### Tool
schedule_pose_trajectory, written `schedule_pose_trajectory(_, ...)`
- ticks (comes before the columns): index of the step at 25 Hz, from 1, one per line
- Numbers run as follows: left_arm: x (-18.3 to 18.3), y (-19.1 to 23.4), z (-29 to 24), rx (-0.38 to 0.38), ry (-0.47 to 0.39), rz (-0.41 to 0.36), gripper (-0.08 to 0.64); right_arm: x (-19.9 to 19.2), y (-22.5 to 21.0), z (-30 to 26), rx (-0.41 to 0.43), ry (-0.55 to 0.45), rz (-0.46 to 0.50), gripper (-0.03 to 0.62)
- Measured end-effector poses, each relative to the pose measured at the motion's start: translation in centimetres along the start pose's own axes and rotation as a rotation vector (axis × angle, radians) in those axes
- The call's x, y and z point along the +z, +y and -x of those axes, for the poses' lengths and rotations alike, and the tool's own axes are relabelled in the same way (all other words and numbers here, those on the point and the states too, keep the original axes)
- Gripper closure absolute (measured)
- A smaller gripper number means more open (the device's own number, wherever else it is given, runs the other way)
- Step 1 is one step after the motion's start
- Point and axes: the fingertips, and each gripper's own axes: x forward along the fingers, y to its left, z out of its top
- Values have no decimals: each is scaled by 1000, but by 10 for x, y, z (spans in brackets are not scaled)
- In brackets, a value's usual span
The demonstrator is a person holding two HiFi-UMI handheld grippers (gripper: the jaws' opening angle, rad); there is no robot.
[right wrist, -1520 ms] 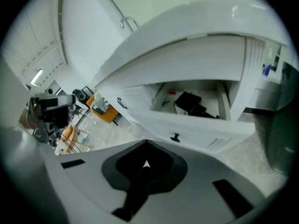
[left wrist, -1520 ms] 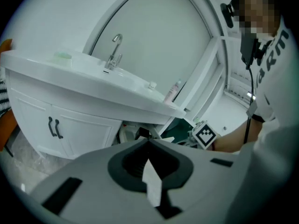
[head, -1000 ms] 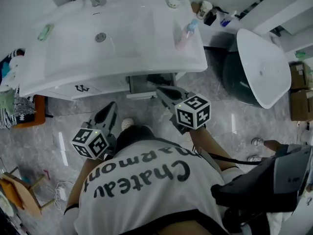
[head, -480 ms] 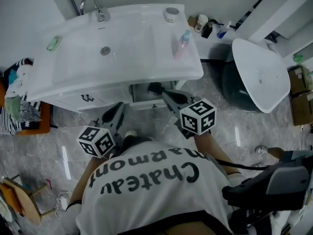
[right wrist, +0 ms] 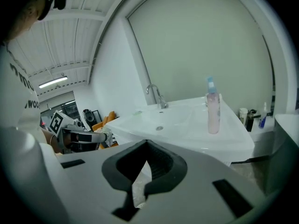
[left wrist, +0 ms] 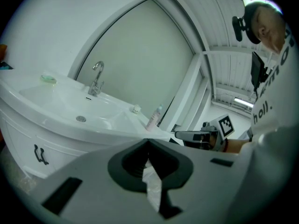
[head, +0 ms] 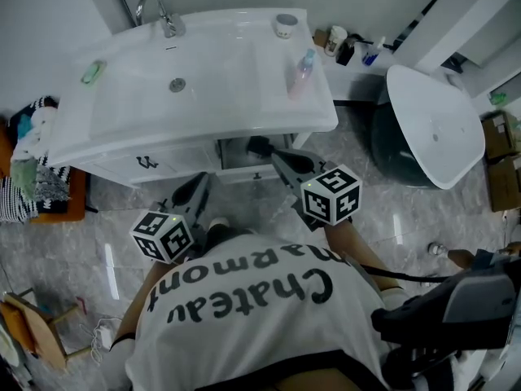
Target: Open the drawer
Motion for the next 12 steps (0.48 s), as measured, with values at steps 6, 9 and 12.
schedule_pose_trajectory(6, -2, 0, 0, 9, 4, 2, 551, -2, -1, 0, 2, 5, 10, 584)
schedule_pose_trajectory(9, -4, -1, 0, 11, 6, -2, 551, -3, -3, 1, -1, 4, 10, 584)
schedule_pose_trajectory(12, -4, -1, 1, 14, 5, -5, 551, -5, -6, 3, -5, 0, 7, 584)
